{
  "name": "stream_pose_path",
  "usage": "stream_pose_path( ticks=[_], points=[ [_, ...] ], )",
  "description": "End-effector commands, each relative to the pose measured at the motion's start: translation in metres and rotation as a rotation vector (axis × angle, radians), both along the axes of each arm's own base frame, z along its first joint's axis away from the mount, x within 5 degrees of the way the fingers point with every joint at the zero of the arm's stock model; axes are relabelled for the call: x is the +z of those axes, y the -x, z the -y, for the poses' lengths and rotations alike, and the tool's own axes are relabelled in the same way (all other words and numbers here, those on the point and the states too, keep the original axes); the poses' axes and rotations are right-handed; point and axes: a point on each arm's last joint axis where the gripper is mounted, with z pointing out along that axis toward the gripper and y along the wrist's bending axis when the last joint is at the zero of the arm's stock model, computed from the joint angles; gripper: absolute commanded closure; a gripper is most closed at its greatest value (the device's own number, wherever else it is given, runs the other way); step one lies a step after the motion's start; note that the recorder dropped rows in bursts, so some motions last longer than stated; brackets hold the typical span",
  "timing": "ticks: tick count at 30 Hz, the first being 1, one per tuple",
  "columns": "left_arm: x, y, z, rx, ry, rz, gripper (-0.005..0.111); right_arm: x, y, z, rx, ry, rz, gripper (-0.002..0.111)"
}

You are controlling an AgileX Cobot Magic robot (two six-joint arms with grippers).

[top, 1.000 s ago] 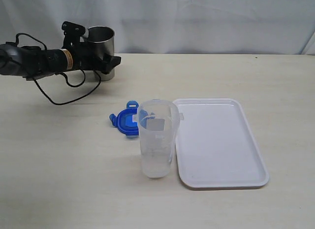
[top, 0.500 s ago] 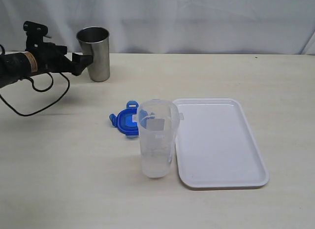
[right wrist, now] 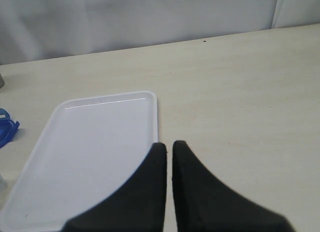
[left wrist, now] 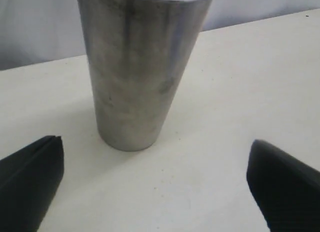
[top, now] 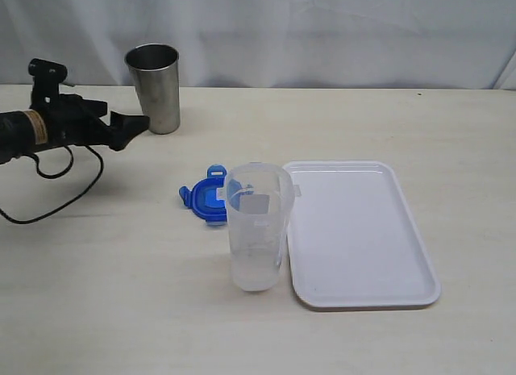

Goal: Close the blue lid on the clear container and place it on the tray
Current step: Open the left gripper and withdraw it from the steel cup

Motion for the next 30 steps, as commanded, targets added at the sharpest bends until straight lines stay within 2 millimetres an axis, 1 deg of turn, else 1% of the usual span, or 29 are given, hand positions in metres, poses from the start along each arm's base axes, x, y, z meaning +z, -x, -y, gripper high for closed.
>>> stream_pose_path(
  ticks=[1, 2, 3, 4, 6, 9, 12, 13, 16, 19, 22, 25, 28, 29, 30],
  points=[
    [0.036, 0.020, -0.016, 0.067, 0.005, 0.050, 0.015, -0.001, 0.000, 0.000, -0.005, -0.002, 0.005, 0.104],
    [0.038, 0.024, -0.017, 0.084, 0.004, 0.042, 0.015, -0.001, 0.000, 0.000, -0.005, -0.002, 0.005, 0.104],
    [0.050, 0.031, -0.018, 0.110, -0.006, 0.058, 0.015, -0.001, 0.000, 0.000, -0.005, -0.002, 0.005, 0.104],
    [0.053, 0.036, -0.019, 0.123, -0.011, 0.055, 0.015, -0.001, 0.000, 0.000, -0.005, -0.002, 0.005, 0.104],
    [0.070, 0.048, -0.018, 0.130, -0.009, 0.081, 0.015, -0.001, 0.000, 0.000, -0.005, -0.002, 0.005, 0.104],
    [0.090, 0.068, -0.016, 0.146, 0.003, 0.109, 0.015, -0.001, 0.000, 0.000, -0.005, -0.002, 0.005, 0.104],
    [0.110, 0.087, -0.018, 0.180, -0.031, 0.131, 0.015, -0.001, 0.000, 0.000, -0.005, -0.002, 0.005, 0.104],
    [0.112, 0.092, -0.020, 0.200, -0.051, 0.116, 0.015, -0.001, 0.000, 0.000, -0.005, -0.002, 0.005, 0.104],
    [0.126, 0.111, -0.026, 0.282, -0.119, 0.094, 0.015, -0.001, 0.000, 0.000, -0.005, -0.002, 0.005, 0.104],
    [0.138, 0.125, -0.038, 0.446, -0.140, 0.010, 0.015, -0.001, 0.000, 0.000, -0.005, -0.002, 0.005, 0.104],
    [0.143, 0.138, -0.054, 0.638, -0.173, -0.093, 0.015, -0.001, 0.000, 0.000, -0.005, -0.002, 0.005, 0.104],
    [0.144, 0.151, -0.068, 0.776, -0.282, -0.173, 0.015, -0.001, 0.000, 0.000, -0.005, -0.002, 0.005, 0.104],
    [0.138, 0.163, -0.080, 0.829, -0.478, -0.290, 0.015, -0.001, 0.000, 0.000, -0.005, -0.002, 0.005, 0.104],
    [0.135, 0.166, -0.081, 0.823, -0.520, -0.329, 0.015, -0.001, 0.000, 0.000, -0.005, -0.002, 0.005, 0.104],
    [0.132, 0.168, -0.081, 0.821, -0.523, -0.375, 0.015, -0.001, 0.000, 0.000, -0.005, -0.002, 0.005, 0.104]
  ],
)
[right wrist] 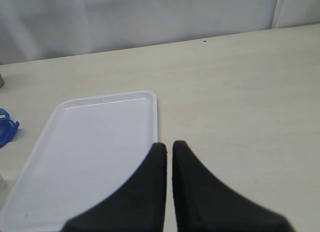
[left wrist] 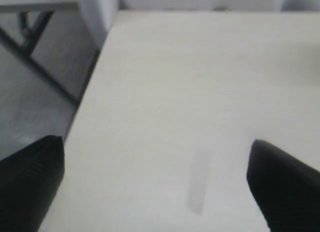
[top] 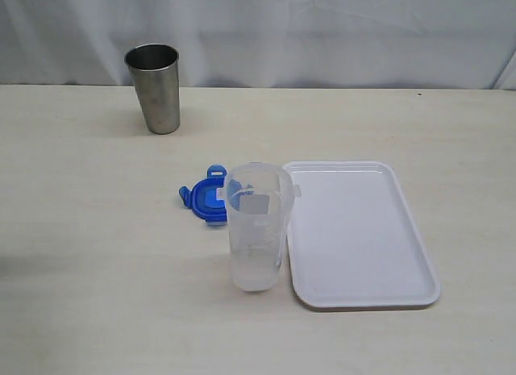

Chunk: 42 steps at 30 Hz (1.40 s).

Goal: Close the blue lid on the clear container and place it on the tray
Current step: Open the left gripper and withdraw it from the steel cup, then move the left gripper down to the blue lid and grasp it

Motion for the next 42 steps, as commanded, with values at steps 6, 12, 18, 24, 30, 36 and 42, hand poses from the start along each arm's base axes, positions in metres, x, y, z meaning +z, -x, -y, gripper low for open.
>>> stream_pose_path(
  ticks=[6, 12, 18, 24, 30, 36, 42],
  points=[
    [-0.016, 0.007, 0.018, -0.154, 0.163, -0.481, 0.015, -0.001, 0.000, 0.000, -0.005, -0.002, 0.005, 0.104],
    [-0.009, -0.006, 0.047, -0.346, 0.439, -0.404, 0.015, -0.001, 0.000, 0.000, -0.005, -0.002, 0.005, 0.104],
    [-0.003, -0.015, 0.051, -0.297, 0.548, -0.286, 0.015, -0.001, 0.000, 0.000, -0.005, -0.002, 0.005, 0.104],
    [-0.019, -0.020, 0.043, -0.250, 0.468, -0.250, 0.015, -0.001, 0.000, 0.000, -0.005, -0.002, 0.005, 0.104],
    [-0.039, -0.037, 0.066, -0.302, 0.497, -0.329, 0.015, -0.001, 0.000, 0.000, -0.005, -0.002, 0.005, 0.104],
    [-0.050, -0.051, 0.117, -0.463, 0.504, -0.388, 0.015, -0.001, 0.000, 0.000, -0.005, -0.002, 0.005, 0.104],
    [-0.065, -0.054, 0.158, -0.527, 0.497, -0.400, 0.019, -0.001, 0.000, 0.000, -0.005, -0.002, 0.005, 0.104]
  ],
)
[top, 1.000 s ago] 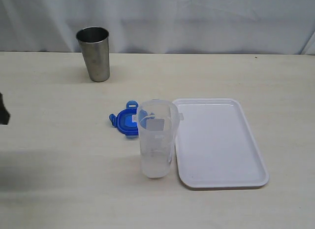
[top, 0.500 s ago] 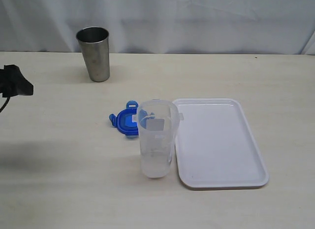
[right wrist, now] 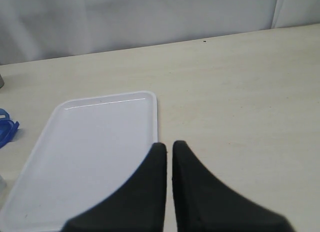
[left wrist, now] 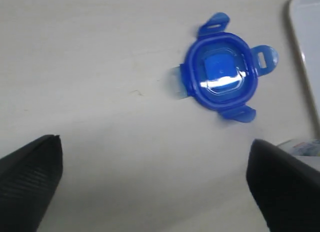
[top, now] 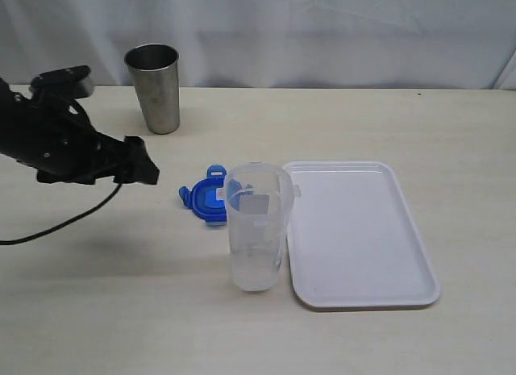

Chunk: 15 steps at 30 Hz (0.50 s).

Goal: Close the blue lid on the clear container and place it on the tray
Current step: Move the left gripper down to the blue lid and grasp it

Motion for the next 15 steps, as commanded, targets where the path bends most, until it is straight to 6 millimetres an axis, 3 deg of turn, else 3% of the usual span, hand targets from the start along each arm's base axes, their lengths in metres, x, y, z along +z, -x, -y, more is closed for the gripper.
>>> stream_pose_path(
  ticks=[1, 4, 7, 15],
  points=[
    [-0.009, -0.004, 0.023, -0.009, 0.011, 0.025, 0.024, -0.001, 0.000, 0.000, -0.005, -0.002, 0.005, 0.104],
    [-0.016, -0.005, 0.031, -0.014, -0.001, 0.033, 0.047, -0.001, 0.000, 0.000, -0.005, -0.002, 0.005, 0.104],
    [-0.020, -0.008, 0.032, -0.005, -0.015, 0.049, 0.059, -0.001, 0.000, 0.000, -0.005, -0.002, 0.005, 0.104],
    [-0.038, -0.013, 0.045, -0.040, 0.058, -0.119, 0.063, -0.001, 0.000, 0.000, -0.005, -0.002, 0.005, 0.104]
  ],
)
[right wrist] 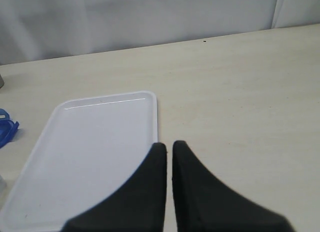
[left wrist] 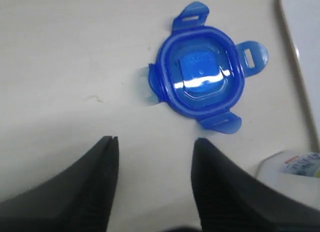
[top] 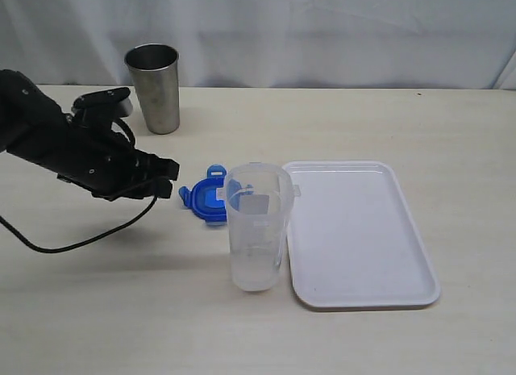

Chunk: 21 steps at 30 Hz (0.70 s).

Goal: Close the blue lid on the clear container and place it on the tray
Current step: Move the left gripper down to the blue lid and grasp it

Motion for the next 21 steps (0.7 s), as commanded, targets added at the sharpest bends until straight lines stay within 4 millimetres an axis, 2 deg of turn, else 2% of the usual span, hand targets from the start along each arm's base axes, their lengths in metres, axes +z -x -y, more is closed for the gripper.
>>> stream_pose_path(
  ticks=[1, 6, 11, 16, 21],
  points=[
    [-0.012, -0.011, 0.012, -0.050, 0.046, -0.110, 0.063, -0.001, 0.000, 0.000, -0.005, -0.002, 0.005, 0.104],
    [-0.023, -0.029, 0.017, -0.007, 0.057, -0.122, 0.063, -0.001, 0.000, 0.000, -0.005, -0.002, 0.005, 0.104],
    [-0.039, -0.039, 0.015, 0.067, 0.037, -0.083, 0.064, -0.001, 0.000, 0.000, -0.005, -0.002, 0.005, 0.104],
    [-0.044, -0.042, 0.018, 0.083, 0.068, -0.066, 0.064, -0.001, 0.000, 0.000, -0.005, -0.002, 0.005, 0.104],
    [-0.048, -0.040, 0.034, 0.055, 0.046, -0.018, 0.064, -0.001, 0.000, 0.000, -0.005, -0.002, 0.005, 0.104]
  ],
)
